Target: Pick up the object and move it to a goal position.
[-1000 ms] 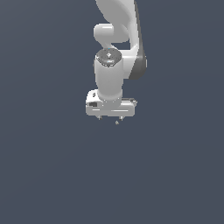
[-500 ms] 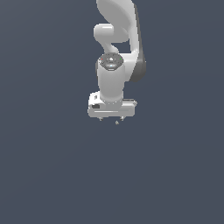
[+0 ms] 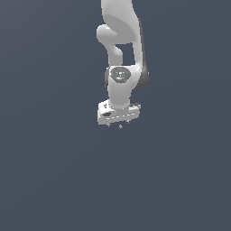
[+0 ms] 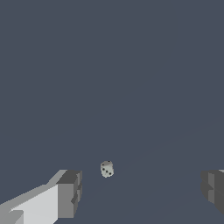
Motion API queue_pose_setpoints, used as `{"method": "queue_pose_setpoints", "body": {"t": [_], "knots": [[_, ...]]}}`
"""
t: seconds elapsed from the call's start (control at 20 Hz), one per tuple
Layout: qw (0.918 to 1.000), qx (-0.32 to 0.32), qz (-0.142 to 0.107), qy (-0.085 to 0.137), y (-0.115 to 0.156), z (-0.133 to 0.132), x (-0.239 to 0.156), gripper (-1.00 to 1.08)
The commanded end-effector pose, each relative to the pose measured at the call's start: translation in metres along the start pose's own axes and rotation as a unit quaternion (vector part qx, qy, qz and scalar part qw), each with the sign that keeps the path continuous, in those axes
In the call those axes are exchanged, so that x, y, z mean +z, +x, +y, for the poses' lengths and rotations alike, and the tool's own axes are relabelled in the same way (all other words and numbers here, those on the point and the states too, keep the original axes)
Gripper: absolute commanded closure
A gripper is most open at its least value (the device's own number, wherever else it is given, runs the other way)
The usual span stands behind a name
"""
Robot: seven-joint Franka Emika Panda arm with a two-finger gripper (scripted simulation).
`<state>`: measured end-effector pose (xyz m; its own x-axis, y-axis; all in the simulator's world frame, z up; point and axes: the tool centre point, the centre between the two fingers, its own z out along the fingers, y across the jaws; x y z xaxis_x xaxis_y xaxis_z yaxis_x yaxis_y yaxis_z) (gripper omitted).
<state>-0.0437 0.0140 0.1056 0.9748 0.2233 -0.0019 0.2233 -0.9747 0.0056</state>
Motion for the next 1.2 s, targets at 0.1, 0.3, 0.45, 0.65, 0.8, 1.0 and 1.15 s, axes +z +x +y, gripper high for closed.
{"method": "queue_pose_setpoints", "body": {"t": [0.1,0.3,0.45,0.65,0.8,1.0,1.15], "knots": [[0.9986,-0.052,0.000,0.001,-0.017,-0.013,0.024,-0.92],[0.9965,-0.084,0.001,0.002,-0.028,-0.021,0.038,-0.92],[0.9952,-0.098,0.001,0.002,-0.034,-0.025,0.044,-0.92],[0.9945,-0.105,0.001,0.003,-0.036,-0.027,0.047,-0.92],[0.9948,-0.102,0.001,0.003,-0.036,-0.026,0.047,-0.92],[0.9947,-0.103,0.001,0.003,-0.036,-0.027,0.057,-0.92],[0.9946,-0.103,0.001,0.003,-0.037,-0.027,0.070,-0.92]]}}
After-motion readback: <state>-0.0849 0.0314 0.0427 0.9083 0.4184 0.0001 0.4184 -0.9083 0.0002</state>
